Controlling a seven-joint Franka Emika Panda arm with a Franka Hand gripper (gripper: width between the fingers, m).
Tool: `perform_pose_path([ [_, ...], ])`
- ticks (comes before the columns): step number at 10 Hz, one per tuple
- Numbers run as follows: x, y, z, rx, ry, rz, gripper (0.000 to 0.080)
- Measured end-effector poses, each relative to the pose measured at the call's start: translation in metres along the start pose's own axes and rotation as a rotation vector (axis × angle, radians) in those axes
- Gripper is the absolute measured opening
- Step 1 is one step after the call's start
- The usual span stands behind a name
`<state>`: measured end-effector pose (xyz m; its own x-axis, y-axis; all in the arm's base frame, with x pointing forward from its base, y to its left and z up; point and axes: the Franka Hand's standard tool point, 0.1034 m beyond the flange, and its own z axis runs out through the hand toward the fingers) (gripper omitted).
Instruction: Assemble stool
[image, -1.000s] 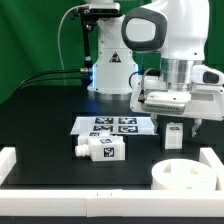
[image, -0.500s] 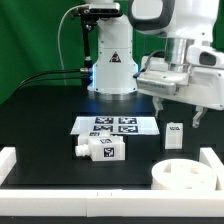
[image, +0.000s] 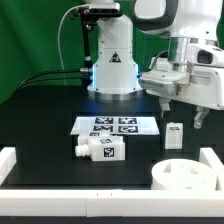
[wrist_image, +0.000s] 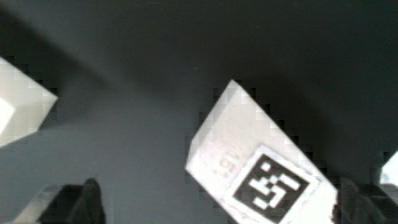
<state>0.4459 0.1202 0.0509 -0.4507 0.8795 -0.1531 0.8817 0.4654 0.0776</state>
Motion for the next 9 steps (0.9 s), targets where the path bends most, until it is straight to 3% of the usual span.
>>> perform_pose_path([
  [1, -0.0077, 0.0055, -0.0029, -0.004, 0.006, 0.179, 0.0649],
  [3, -0.0066, -0.0005, 0.0000, 0.004, 0.024, 0.519, 0.0649],
  [8, -0.0050, -0.0008, 0.0008, 0.024, 0.038, 0.805, 0.0649],
  [9, -0.0062, 0.0026, -0.0001, 0.027, 0.040, 0.978, 0.0649],
])
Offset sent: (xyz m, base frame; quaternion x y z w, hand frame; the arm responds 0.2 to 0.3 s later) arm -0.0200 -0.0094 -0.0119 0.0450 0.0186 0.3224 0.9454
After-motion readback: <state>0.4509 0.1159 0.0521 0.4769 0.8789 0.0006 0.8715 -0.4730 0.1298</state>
